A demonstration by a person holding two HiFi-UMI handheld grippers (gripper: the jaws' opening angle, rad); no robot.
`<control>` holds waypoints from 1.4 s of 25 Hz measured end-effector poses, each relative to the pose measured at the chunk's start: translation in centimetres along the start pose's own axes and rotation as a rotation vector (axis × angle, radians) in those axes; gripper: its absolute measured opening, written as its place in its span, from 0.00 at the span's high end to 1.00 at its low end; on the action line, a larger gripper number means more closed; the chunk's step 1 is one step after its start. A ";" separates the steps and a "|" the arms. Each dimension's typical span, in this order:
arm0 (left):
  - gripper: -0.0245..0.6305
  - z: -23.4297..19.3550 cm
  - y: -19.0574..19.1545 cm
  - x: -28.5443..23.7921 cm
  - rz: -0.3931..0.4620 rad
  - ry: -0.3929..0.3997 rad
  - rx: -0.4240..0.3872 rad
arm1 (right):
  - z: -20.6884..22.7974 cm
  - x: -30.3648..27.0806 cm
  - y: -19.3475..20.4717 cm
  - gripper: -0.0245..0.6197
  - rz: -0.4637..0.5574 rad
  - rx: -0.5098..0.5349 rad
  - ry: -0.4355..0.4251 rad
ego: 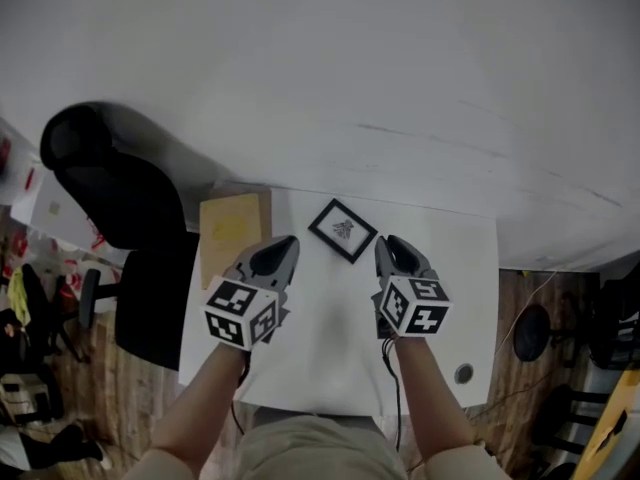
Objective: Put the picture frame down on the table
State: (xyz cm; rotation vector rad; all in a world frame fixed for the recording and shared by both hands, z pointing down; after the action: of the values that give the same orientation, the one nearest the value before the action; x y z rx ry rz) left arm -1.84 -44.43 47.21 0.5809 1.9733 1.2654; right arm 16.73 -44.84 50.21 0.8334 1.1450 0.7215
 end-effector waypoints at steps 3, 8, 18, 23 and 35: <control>0.93 1.6 -2.1 1.7 0.032 0.001 -0.101 | -1.7 3.7 -2.5 0.85 0.056 0.066 -0.046; 0.93 4.0 -4.7 4.8 0.075 0.002 -0.198 | -4.0 10.1 -6.0 0.90 0.162 0.092 -0.129; 0.93 7.5 -7.0 11.8 0.146 0.010 -0.253 | -9.3 20.0 -9.4 0.91 0.285 0.246 -0.259; 0.93 9.0 -7.8 15.0 0.176 0.034 -0.269 | -11.5 22.9 -9.1 0.93 0.301 0.297 -0.300; 0.93 11.6 -6.6 19.1 0.189 0.063 -0.264 | -16.4 24.8 -4.2 0.93 0.188 0.289 -0.412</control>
State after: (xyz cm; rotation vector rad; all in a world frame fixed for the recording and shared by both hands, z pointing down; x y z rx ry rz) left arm -5.33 -27.13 31.95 0.6119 1.7933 1.6474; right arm 7.67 -23.10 31.61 1.2812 0.8135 0.5090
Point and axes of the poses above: the fingertips, and each gripper's own axes: x backward along the fingers, z to its right, y out of its underside, the point moved 2 cm from there along x, backward along the fingers, and after that the axes turned 1 degree about -z, right-handed, at the moved point
